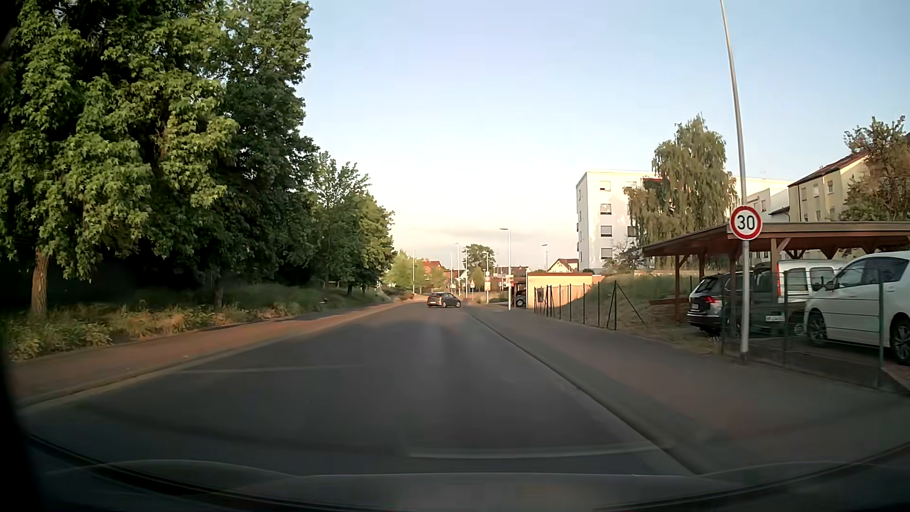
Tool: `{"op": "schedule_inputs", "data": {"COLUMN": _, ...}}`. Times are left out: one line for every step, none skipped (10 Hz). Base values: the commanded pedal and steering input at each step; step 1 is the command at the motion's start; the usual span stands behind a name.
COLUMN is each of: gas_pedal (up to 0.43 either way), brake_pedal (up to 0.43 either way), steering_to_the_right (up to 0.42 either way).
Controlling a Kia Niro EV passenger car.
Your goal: Follow the waypoints while adhering to traffic rules and regulations
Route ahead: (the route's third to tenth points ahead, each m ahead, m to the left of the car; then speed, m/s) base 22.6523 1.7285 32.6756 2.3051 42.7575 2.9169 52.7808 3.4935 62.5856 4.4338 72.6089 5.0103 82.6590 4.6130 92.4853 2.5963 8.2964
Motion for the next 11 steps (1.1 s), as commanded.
{"op": "schedule_inputs", "data": {"gas_pedal": 0.008, "brake_pedal": 0.030, "steering_to_the_right": -0.019}}
{"op": "schedule_inputs", "data": {"gas_pedal": 0.008, "brake_pedal": 0.030, "steering_to_the_right": -0.017}}
{"op": "schedule_inputs", "data": {"gas_pedal": 0.008, "brake_pedal": 0.030, "steering_to_the_right": -0.015}}
{"op": "schedule_inputs", "data": {"gas_pedal": 0.008, "brake_pedal": 0.030, "steering_to_the_right": -0.015}}
{"op": "schedule_inputs", "data": {"gas_pedal": 0.008, "brake_pedal": 0.030, "steering_to_the_right": -0.015}}
{"op": "schedule_inputs", "data": {"gas_pedal": 0.008, "brake_pedal": 0.030, "steering_to_the_right": -0.014}}
{"op": "schedule_inputs", "data": {"gas_pedal": 0.008, "brake_pedal": 0.030, "steering_to_the_right": -0.015}}
{"op": "schedule_inputs", "data": {"gas_pedal": 0.008, "brake_pedal": 0.030, "steering_to_the_right": -0.014}}
{"op": "schedule_inputs", "data": {"gas_pedal": 0.008, "brake_pedal": 0.030, "steering_to_the_right": -0.015}}
{"op": "schedule_inputs", "data": {"gas_pedal": 0.008, "brake_pedal": 0.030, "steering_to_the_right": -0.015}}
{"op": "schedule_inputs", "data": {"gas_pedal": 0.008, "brake_pedal": 0.030, "steering_to_the_right": -0.015}}
